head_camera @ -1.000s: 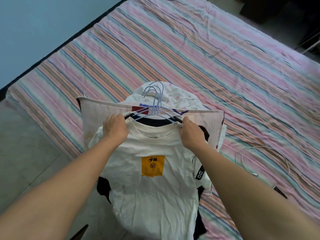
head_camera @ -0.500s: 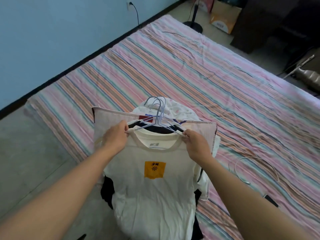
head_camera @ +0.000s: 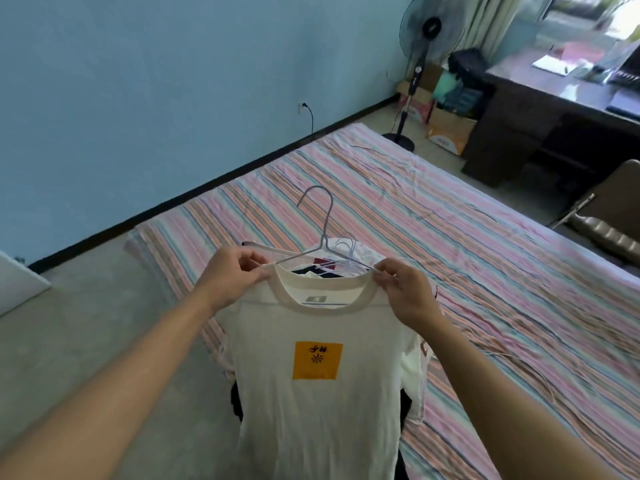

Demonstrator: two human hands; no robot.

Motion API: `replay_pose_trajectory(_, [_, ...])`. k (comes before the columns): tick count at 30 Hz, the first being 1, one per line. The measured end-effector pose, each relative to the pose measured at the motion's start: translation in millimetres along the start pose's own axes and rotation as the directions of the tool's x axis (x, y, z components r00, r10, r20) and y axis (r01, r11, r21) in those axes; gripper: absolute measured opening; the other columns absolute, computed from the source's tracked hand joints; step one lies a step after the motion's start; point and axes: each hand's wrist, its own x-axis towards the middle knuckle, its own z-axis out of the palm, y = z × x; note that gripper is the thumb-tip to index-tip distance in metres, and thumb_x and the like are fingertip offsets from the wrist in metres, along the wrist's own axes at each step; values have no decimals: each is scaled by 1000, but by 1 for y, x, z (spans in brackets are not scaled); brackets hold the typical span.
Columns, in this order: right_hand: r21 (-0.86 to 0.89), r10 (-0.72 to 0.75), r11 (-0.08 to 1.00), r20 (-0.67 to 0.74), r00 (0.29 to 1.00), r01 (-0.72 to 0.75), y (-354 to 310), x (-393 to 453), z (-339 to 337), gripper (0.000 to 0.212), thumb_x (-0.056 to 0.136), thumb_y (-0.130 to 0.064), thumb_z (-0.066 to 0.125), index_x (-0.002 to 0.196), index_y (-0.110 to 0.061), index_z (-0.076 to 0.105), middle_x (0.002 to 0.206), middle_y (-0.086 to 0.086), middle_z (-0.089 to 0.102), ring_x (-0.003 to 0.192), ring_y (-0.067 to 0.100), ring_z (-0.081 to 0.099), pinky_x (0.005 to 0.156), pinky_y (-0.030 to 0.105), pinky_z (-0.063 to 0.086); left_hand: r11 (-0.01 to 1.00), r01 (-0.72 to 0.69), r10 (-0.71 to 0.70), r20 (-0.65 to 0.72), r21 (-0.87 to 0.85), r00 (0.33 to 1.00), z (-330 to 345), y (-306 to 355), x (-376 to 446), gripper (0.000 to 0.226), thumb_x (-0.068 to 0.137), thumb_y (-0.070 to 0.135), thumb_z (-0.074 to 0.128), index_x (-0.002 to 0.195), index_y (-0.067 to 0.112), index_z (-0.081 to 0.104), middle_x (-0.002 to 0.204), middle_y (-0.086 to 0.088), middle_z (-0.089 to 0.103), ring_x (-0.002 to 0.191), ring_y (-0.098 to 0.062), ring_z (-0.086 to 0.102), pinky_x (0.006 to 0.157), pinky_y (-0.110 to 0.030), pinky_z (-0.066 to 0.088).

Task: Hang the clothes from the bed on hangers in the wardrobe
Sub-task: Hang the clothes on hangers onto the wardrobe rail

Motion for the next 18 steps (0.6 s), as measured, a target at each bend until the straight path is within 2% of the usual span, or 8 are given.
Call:
replay_pose_trajectory(2, [3,-39,999,29,999,39,-32,-11,-10,12,100,-20,58,91,-26,64,80,-14,61,76,4,54,66,20,41,998,-28,23,-100,-52,995,-27,12,-33,8,83,24,77,88,18,75,83,0,74,79,-15,69,70,-24,56])
replay_pose_trajectory(5, [34,-68,997,106,992,65,-87,-31,-23,14,99,-22,59,90,-21,70,85,-1,67,82,19,59,71,30,46,998,-56,46,-222,-39,974,-66,25,-82,4,83,23,76,86,21,74,81,2,74,78,-14,70,71,-23,55])
replay_pose_trajectory(8, [73,-164,985,137,977,155,-142,-55,-32,15,99,-25,61,88,-24,72,83,-2,69,82,17,62,75,36,51,997,-76,61,-340,-31,938,-108,35,-131,6,81,20,78,85,18,75,78,1,73,75,-16,69,72,-27,56])
replay_pose_trajectory(11, [86,-269,962,155,950,259,-192,-79,-37,14,98,-26,61,88,-29,71,80,-7,67,77,13,61,69,30,50,996,-86,66,-424,-29,903,-147,43,-184,6,79,18,80,82,20,76,75,2,73,70,-13,67,70,-24,54])
replay_pose_trajectory(14, [109,-364,930,165,917,350,-234,-101,-37,15,97,-27,63,85,-34,69,76,-10,65,67,2,56,63,22,41,993,-113,89,-467,-24,880,-179,48,-234,12,79,16,80,78,27,75,74,2,74,68,-9,65,67,-20,51])
replay_pose_trajectory(18, [127,-475,880,185,860,459,-283,-126,-37,17,97,-24,64,82,-33,67,72,-10,64,62,-1,53,63,21,39,992,-126,114,-536,15,836,-213,58,-295,20,79,15,80,72,32,71,70,19,71,62,5,62,63,-6,45])
